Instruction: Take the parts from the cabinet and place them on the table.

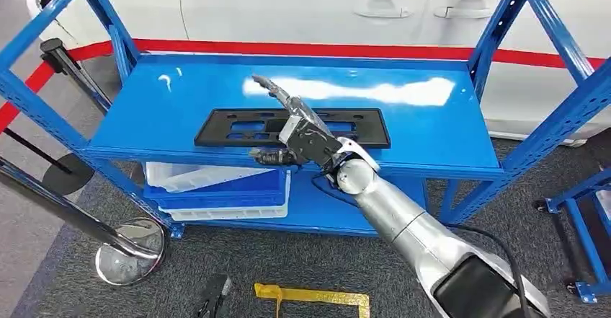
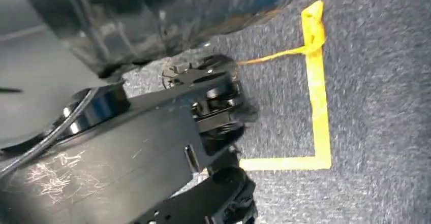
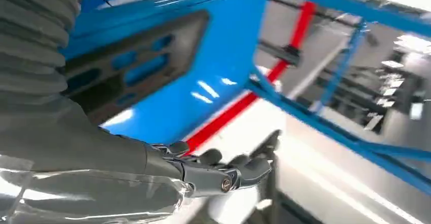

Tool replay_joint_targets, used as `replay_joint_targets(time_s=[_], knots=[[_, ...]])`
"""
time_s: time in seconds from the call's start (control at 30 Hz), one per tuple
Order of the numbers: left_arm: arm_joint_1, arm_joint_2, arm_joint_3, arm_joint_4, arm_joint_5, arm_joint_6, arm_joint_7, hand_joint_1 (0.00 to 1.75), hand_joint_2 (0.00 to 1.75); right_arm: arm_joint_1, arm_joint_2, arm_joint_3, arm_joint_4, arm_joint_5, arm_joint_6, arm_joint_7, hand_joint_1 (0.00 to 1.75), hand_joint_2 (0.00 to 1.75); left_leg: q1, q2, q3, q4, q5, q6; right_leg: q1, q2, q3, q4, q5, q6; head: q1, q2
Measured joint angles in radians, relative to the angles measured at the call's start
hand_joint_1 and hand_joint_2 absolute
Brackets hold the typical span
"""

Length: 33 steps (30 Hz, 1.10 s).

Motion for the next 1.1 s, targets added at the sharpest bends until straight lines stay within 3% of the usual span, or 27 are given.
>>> replay_joint_targets(time_s=[0.07, 0.1, 0.13, 0.23, 0.27, 0.3, 0.37, 0.4, 0.43, 0.47, 0.5, 0.53, 0.6, 0.63, 0.67, 0.77, 0.83, 0.87, 0.93, 0.97, 1.0, 1.03, 1.07, 1.1], knots=[[0.002, -0.003, 0.000, 0.000, 0.001, 0.001, -0.002, 0.00, 0.00, -0.024, 0.017, 0.019, 0.062, 0.023, -0.018, 0.008, 0.00, 1.75, -0.004, -0.002, 0.075, -0.164, 0.100, 0.012, 0.004, 0.009, 0.002, 0.001, -0.001, -0.001, 0.000, 0.000], [0.002, -0.005, 0.000, 0.000, 0.002, 0.002, -0.002, 0.00, 0.00, -0.033, 0.025, 0.030, 0.087, 0.034, -0.026, 0.012, 0.00, 1.75, -0.005, -0.006, 0.117, -0.250, 0.136, 0.021, 0.004, 0.013, 0.004, 0.001, -0.002, -0.001, -0.002, 0.000], [0.001, -0.005, 0.000, 0.000, 0.004, 0.003, -0.003, 0.00, 0.00, -0.042, 0.031, 0.037, 0.108, 0.042, -0.032, 0.013, 0.00, 1.75, -0.007, -0.011, 0.132, -0.274, 0.117, 0.027, 0.004, 0.014, 0.001, -0.002, -0.002, 0.001, 0.002, 0.000], [0.009, -0.008, 0.000, 0.000, 0.007, 0.004, -0.003, 0.00, 0.00, -0.055, 0.047, 0.061, 0.181, 0.074, -0.056, 0.024, 0.00, 1.75, -0.020, -0.010, 0.132, -0.283, 0.125, 0.035, 0.000, 0.016, -0.001, -0.004, 0.001, 0.017, -0.004, 0.000], [0.013, -0.009, -0.001, 0.000, 0.008, 0.004, -0.003, 0.00, 0.00, -0.058, 0.050, 0.067, 0.193, 0.080, -0.060, 0.027, 0.00, 1.75, -0.019, -0.009, 0.136, -0.289, 0.128, 0.039, 0.001, 0.018, 0.003, -0.007, 0.002, 0.022, -0.003, 0.000], [0.015, -0.013, 0.000, 0.000, 0.008, 0.004, -0.003, 0.00, 0.00, -0.062, 0.054, 0.071, 0.215, 0.093, -0.067, 0.033, 0.00, 1.75, -0.006, -0.005, 0.147, -0.306, 0.135, 0.043, 0.004, 0.015, -0.002, 0.000, -0.008, 0.028, -0.002, 0.000], [0.014, -0.016, -0.001, 0.000, 0.007, 0.005, -0.003, 0.00, 0.00, -0.072, 0.056, 0.076, 0.242, 0.108, -0.079, 0.044, 0.00, 1.75, -0.007, -0.004, 0.152, -0.309, 0.135, 0.046, 0.000, 0.007, -0.039, 0.091, -0.061, 0.038, 0.000, 0.000], [0.014, -0.019, -0.001, 0.000, 0.006, 0.005, -0.002, 0.00, 0.00, -0.076, 0.058, 0.081, 0.253, 0.115, -0.084, 0.050, 0.00, 1.75, -0.007, -0.004, 0.152, -0.308, 0.134, 0.047, -0.002, 0.005, -0.070, 0.154, -0.090, 0.041, 0.000, 0.000], [0.014, -0.020, -0.001, 0.000, 0.006, 0.005, 0.001, 0.00, 0.00, -0.076, 0.060, 0.087, 0.269, 0.126, -0.089, 0.062, 0.00, 1.75, -0.007, -0.004, 0.152, -0.308, 0.133, 0.048, -0.003, 0.004, -0.119, 0.248, -0.125, 0.044, 0.000, 0.000], [0.016, -0.019, -0.001, 0.000, 0.006, 0.006, 0.003, 0.00, 0.00, -0.076, 0.061, 0.095, 0.285, 0.139, -0.095, 0.075, 0.00, 1.75, -0.007, -0.003, 0.152, -0.306, 0.132, 0.049, -0.005, 0.004, -0.147, 0.296, -0.134, 0.046, 0.001, 0.000], [0.019, -0.020, -0.001, 0.000, 0.005, 0.008, 0.004, 0.00, 0.00, -0.077, 0.063, 0.100, 0.299, 0.150, -0.099, 0.088, 0.00, 1.75, -0.007, -0.003, 0.153, -0.306, 0.131, 0.049, -0.007, 0.003, -0.148, 0.286, -0.112, 0.048, 0.000, 0.000], [0.021, -0.020, -0.001, 0.000, 0.005, 0.010, 0.006, 0.00, 0.00, -0.079, 0.064, 0.105, 0.318, 0.166, -0.107, 0.107, 0.00, 1.75, -0.006, -0.003, 0.155, -0.303, 0.129, 0.047, -0.009, 0.002, -0.124, 0.237, -0.074, 0.048, 0.000, 0.000], [0.025, -0.023, -0.001, 0.000, 0.000, 0.015, 0.017, 0.00, 0.00, -0.088, 0.069, 0.119, 0.358, 0.216, -0.132, 0.169, 0.00, 1.75, -0.004, -0.004, 0.157, -0.291, 0.119, 0.042, -0.012, -0.007, -0.026, 0.044, 0.019, 0.046, 0.000, 0.000], [0.026, -0.022, -0.001, 0.000, -0.005, 0.018, 0.024, 0.00, 0.00, -0.091, 0.069, 0.122, 0.368, 0.239, -0.142, 0.191, 0.00, 1.75, -0.004, -0.004, 0.154, -0.289, 0.115, 0.037, -0.009, -0.013, -0.010, 0.012, -0.009, 0.042, 0.000, 0.000], [0.026, -0.022, -0.002, 0.000, -0.006, 0.019, 0.028, 0.00, 0.00, -0.093, 0.071, 0.124, 0.372, 0.254, -0.145, 0.205, 0.00, 1.75, -0.010, -0.004, 0.149, -0.279, 0.112, 0.032, -0.006, -0.007, -0.005, 0.003, 0.000, 0.035, 0.002, 0.000], [0.032, -0.022, -0.008, 0.000, -0.006, 0.021, 0.041, 0.00, 0.00, -0.096, 0.074, 0.151, 0.416, 0.329, -0.151, 0.253, 0.00, 1.75, -0.006, -0.001, 0.153, -0.289, 0.118, 0.021, 0.001, 0.000, -0.008, 0.005, 0.003, 0.019, -0.002, 0.000], [0.032, -0.022, -0.017, 0.000, -0.010, 0.023, 0.043, 0.00, 0.00, -0.096, 0.078, 0.174, 0.437, 0.394, -0.159, 0.288, 0.00, 1.75, -0.005, -0.001, 0.142, -0.264, 0.092, 0.011, -0.007, 0.000, -0.002, -0.004, 0.008, 0.007, -0.004, 0.000], [0.031, -0.022, -0.020, 0.000, -0.011, 0.025, 0.045, 0.00, 0.00, -0.098, 0.082, 0.183, 0.442, 0.423, -0.167, 0.303, 0.00, 1.75, -0.005, -0.002, 0.119, -0.216, 0.060, 0.008, -0.007, 0.000, -0.002, -0.004, 0.008, 0.001, -0.007, 0.000], [0.030, -0.022, -0.022, 0.000, -0.017, 0.033, 0.048, 0.00, 0.00, -0.098, 0.090, 0.211, 0.454, 0.495, -0.187, 0.350, 0.00, 1.75, -0.004, -0.001, 0.042, -0.064, -0.008, 0.002, -0.004, 0.001, -0.002, -0.004, 0.007, -0.003, -0.007, 0.000], [0.030, -0.022, -0.023, 0.000, -0.017, 0.035, 0.049, 0.00, 0.00, -0.097, 0.091, 0.225, 0.459, 0.521, -0.191, 0.367, 0.00, 1.75, -0.004, -0.002, 0.014, -0.010, -0.027, 0.001, -0.001, 0.001, -0.002, -0.004, 0.007, -0.004, -0.007, 0.000], [0.031, -0.022, -0.024, 0.000, -0.018, 0.037, 0.050, 0.00, 0.00, -0.094, 0.092, 0.240, 0.463, 0.555, -0.197, 0.390, 0.00, 1.75, -0.004, -0.002, -0.012, 0.037, -0.028, 0.003, 0.002, 0.002, -0.002, -0.004, 0.007, -0.006, -0.007, 0.000], [0.031, -0.022, -0.024, 0.000, -0.020, 0.038, 0.052, 0.00, 0.00, -0.093, 0.092, 0.254, 0.468, 0.588, -0.206, 0.413, 0.00, 1.75, -0.005, -0.002, -0.003, 0.015, -0.003, 0.006, 0.004, 0.003, -0.002, -0.004, 0.007, -0.006, -0.007, 0.000], [0.031, -0.022, -0.025, 0.000, -0.021, 0.039, 0.052, 0.00, 0.00, -0.094, 0.095, 0.269, 0.472, 0.624, -0.215, 0.439, 0.00, 1.75, -0.006, -0.002, 0.028, -0.049, 0.038, 0.011, 0.005, 0.005, -0.001, -0.003, 0.007, -0.006, -0.007, 0.000], [0.030, -0.022, -0.025, 0.000, -0.027, 0.040, 0.052, 0.00, 0.00, -0.097, 0.099, 0.288, 0.477, 0.665, -0.226, 0.465, 0.00, 1.75, -0.008, -0.003, 0.081, -0.151, 0.089, 0.019, 0.007, 0.009, 0.000, -0.003, 0.007, -0.006, -0.007, 0.000]])
